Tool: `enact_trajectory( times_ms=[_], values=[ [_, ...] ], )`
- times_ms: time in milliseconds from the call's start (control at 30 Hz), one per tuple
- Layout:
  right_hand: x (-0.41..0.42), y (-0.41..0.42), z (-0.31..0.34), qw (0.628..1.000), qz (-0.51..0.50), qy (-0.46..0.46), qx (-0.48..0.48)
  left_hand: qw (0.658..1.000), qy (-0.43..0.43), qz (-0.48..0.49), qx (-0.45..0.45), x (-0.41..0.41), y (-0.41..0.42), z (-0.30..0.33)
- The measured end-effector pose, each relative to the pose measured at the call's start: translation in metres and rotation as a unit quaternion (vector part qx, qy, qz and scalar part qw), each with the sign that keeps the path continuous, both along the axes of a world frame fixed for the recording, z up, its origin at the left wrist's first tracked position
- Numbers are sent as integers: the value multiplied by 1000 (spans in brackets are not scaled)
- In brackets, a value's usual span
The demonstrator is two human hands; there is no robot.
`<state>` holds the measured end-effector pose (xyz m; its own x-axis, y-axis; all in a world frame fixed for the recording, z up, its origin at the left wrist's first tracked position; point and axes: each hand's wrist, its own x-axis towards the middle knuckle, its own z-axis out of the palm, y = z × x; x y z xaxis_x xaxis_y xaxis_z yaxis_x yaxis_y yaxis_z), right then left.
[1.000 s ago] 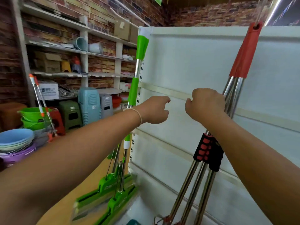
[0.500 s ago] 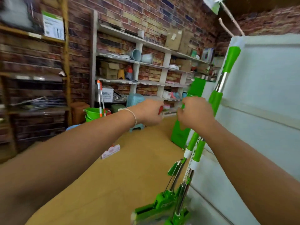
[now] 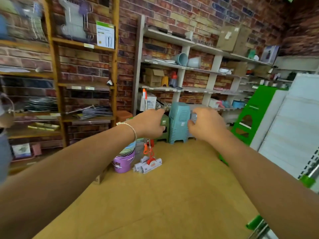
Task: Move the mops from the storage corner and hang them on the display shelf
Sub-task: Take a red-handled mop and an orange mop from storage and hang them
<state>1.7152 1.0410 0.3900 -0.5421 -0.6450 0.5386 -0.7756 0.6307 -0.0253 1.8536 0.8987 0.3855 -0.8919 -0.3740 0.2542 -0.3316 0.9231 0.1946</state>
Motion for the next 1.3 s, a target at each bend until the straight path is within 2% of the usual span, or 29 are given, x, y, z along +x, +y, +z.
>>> enact_trajectory(
  times_ms=[333, 733, 1300],
  values=[
    [-77, -138, -29, 998, 57, -37, 3, 999, -30, 44, 3, -77, -123, -23],
    [-222, -269, -12, 995, 87, -48, 25, 998, -24, 65, 8, -223, -255, -15],
    [-386, -422, -16, 997, 28, -63, 32, 1000, -10, 19, 2, -407, -445, -27]
  ],
)
